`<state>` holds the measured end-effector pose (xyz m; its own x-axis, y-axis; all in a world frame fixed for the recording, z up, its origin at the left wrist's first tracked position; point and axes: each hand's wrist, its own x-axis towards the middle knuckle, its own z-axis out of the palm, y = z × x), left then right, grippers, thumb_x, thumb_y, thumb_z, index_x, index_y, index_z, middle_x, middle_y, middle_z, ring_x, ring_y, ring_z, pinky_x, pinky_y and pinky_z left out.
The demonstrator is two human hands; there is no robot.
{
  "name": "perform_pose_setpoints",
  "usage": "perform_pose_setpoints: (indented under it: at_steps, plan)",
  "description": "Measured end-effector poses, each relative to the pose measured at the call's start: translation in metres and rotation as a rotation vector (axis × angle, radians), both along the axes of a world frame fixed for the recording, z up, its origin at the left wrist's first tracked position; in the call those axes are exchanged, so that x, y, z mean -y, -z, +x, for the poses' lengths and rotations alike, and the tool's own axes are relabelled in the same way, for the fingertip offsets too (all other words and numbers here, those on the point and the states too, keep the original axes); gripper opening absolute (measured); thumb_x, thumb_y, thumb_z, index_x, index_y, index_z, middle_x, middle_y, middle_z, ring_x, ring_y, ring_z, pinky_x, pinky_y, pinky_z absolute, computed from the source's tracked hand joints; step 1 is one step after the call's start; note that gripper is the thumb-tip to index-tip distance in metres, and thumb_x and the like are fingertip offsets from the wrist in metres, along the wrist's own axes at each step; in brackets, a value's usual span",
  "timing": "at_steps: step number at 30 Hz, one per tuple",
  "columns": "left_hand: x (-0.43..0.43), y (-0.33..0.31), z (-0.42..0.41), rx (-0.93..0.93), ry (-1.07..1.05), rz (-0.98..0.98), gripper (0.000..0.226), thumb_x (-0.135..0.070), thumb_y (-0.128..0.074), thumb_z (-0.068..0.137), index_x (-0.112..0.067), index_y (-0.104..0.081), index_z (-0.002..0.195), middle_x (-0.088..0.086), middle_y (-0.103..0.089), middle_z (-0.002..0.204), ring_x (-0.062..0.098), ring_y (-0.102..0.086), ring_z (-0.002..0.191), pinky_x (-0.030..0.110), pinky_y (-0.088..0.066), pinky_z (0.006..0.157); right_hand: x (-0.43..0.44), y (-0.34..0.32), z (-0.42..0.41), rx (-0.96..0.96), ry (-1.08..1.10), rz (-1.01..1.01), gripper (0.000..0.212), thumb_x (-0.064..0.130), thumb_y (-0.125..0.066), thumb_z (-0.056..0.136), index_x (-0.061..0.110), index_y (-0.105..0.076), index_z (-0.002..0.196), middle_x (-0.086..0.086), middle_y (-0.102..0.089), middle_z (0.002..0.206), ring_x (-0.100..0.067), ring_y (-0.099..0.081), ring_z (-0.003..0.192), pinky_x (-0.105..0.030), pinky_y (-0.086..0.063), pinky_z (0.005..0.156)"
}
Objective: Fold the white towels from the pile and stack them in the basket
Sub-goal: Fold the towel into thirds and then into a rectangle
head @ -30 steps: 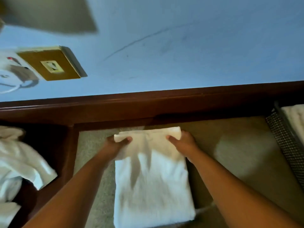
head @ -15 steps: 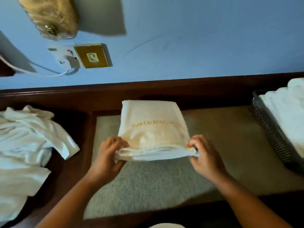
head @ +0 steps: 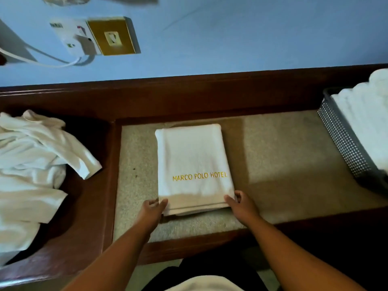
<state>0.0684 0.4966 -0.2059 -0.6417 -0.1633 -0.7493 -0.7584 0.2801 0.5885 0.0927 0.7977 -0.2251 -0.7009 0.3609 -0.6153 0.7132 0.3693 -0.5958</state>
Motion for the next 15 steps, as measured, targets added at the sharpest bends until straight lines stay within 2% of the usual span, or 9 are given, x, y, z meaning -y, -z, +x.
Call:
perform_pose_setpoints:
  at_steps: [2, 5, 7, 9, 12, 14, 15]
  plan:
    - [-0.01, 0.0, -0.005, 0.045, -0.059, 0.027, 0.051, -0.049, -0.071, 0.09, -0.019, -0.043, 0.121, 0.008, -0.062, 0.113, 0.021, -0.064, 0.088, 0.031, -0.046, 0.06, 0.001, 0.002, -0.007, 0.064, 0.043, -0.021, 0.049, 0.04, -0.072, 0.089, 0.011, -0.055, 0.124, -0.006, -0.062, 0.118, -0.026, -0.062, 0.105, -0.033, -0.049, 0.083]
    - [-0.017, 0.003, -0.005, 0.01, 0.034, -0.027, 0.039, -0.044, -0.067, 0.094, -0.01, -0.063, 0.112, 0.011, -0.069, 0.1, 0.02, -0.06, 0.076, 0.028, -0.042, 0.055, 0.001, 0.006, -0.012, 0.131, 0.077, -0.03, 0.046, 0.033, -0.074, 0.089, 0.007, -0.056, 0.122, -0.008, -0.063, 0.118, -0.027, -0.063, 0.104, -0.034, -0.049, 0.081]
    - [-0.015, 0.001, -0.004, -0.019, 0.042, -0.018, 0.029, -0.04, -0.065, 0.096, -0.012, -0.067, 0.102, 0.005, -0.067, 0.087, 0.02, -0.057, 0.072, 0.027, -0.04, 0.055, 0.0, 0.007, -0.012, 0.111, 0.114, -0.053, 0.042, 0.028, -0.076, 0.087, 0.007, -0.059, 0.12, -0.008, -0.066, 0.117, -0.027, -0.065, 0.101, -0.034, -0.052, 0.08]
    - [-0.007, -0.001, -0.005, -0.011, 0.045, 0.01, 0.03, -0.04, -0.066, 0.095, -0.01, -0.069, 0.096, 0.004, -0.065, 0.083, 0.022, -0.056, 0.074, 0.028, -0.04, 0.06, 0.003, 0.001, -0.013, 0.11, 0.122, -0.101, 0.033, 0.024, -0.071, 0.09, 0.007, -0.061, 0.116, -0.008, -0.067, 0.108, -0.025, -0.066, 0.095, -0.033, -0.052, 0.078]
    - [0.003, -0.013, -0.007, 0.026, -0.002, 0.241, 0.026, -0.033, -0.067, 0.095, -0.007, -0.069, 0.101, 0.004, -0.058, 0.077, 0.019, -0.048, 0.069, 0.03, -0.037, 0.06, 0.004, -0.021, -0.014, 0.065, 0.123, -0.152, 0.019, 0.025, -0.062, 0.088, 0.009, -0.066, 0.098, -0.003, -0.064, 0.081, -0.019, -0.06, 0.071, -0.028, -0.044, 0.06]
    - [0.012, -0.019, -0.005, 0.068, -0.009, 0.38, 0.021, -0.025, -0.067, 0.096, -0.006, -0.069, 0.106, 0.002, -0.055, 0.072, 0.016, -0.045, 0.065, 0.029, -0.037, 0.057, 0.001, -0.03, -0.011, 0.061, 0.109, -0.15, 0.019, 0.028, -0.06, 0.083, 0.01, -0.065, 0.088, -0.003, -0.061, 0.073, -0.02, -0.056, 0.063, -0.026, -0.038, 0.053]
    - [0.02, -0.016, -0.002, 0.085, 0.06, 0.365, 0.021, -0.023, -0.068, 0.095, -0.007, -0.07, 0.106, 0.002, -0.055, 0.071, 0.016, -0.046, 0.063, 0.029, -0.038, 0.057, -0.001, -0.032, -0.009, 0.111, 0.067, -0.129, 0.019, 0.028, -0.06, 0.083, 0.01, -0.065, 0.089, -0.005, -0.061, 0.074, -0.021, -0.056, 0.062, -0.025, -0.037, 0.051]
